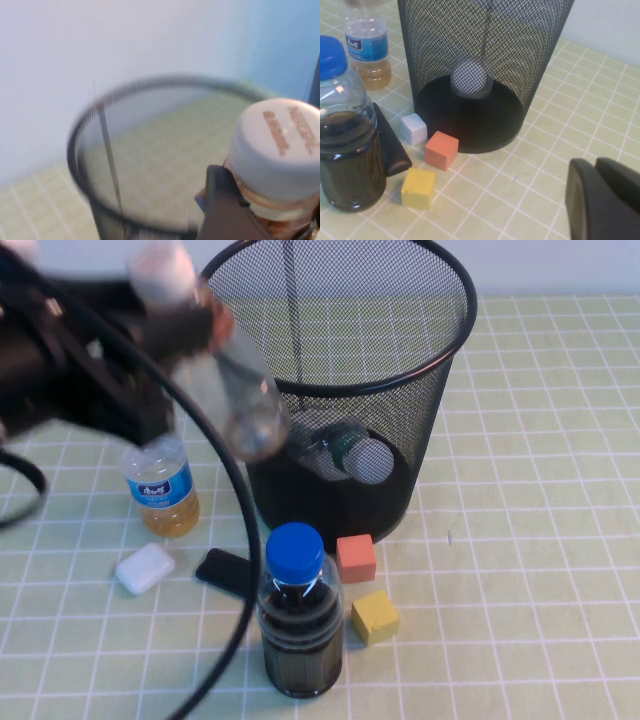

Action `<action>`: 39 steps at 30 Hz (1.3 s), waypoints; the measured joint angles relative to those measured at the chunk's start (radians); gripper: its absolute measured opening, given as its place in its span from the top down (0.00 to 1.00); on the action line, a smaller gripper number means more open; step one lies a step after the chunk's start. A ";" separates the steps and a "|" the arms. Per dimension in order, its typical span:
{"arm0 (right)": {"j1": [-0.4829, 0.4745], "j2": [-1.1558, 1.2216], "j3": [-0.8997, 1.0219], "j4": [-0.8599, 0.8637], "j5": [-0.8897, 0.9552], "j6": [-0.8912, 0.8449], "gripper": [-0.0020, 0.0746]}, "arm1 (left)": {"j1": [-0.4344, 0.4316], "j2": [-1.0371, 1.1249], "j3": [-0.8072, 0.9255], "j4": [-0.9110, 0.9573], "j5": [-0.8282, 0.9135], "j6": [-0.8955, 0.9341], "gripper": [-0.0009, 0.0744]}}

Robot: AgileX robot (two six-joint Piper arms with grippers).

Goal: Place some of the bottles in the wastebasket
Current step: Place the bottle in the trash can

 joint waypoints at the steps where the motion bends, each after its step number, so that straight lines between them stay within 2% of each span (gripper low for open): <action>1: 0.000 0.000 0.000 0.000 0.000 0.000 0.98 | 0.000 -0.004 -0.034 0.000 0.002 0.000 0.58; 8: 0.000 0.000 0.000 -0.035 0.000 0.000 0.98 | 0.000 0.042 -0.200 -0.019 -0.042 0.004 0.58; 21: 0.000 0.000 0.000 -0.087 0.000 0.000 0.98 | 0.000 0.416 -0.363 -0.055 0.038 -0.016 0.58; 32: 0.000 0.000 0.000 -0.090 0.010 0.000 0.98 | 0.000 0.386 -0.369 0.015 0.049 -0.022 0.56; 35: 0.000 0.000 0.000 -0.090 0.017 0.000 0.98 | 0.000 0.368 -0.371 0.030 0.051 -0.022 0.52; 39: 0.000 0.000 0.000 -0.090 0.036 0.002 0.98 | 0.000 0.369 -0.376 0.036 0.056 -0.055 0.40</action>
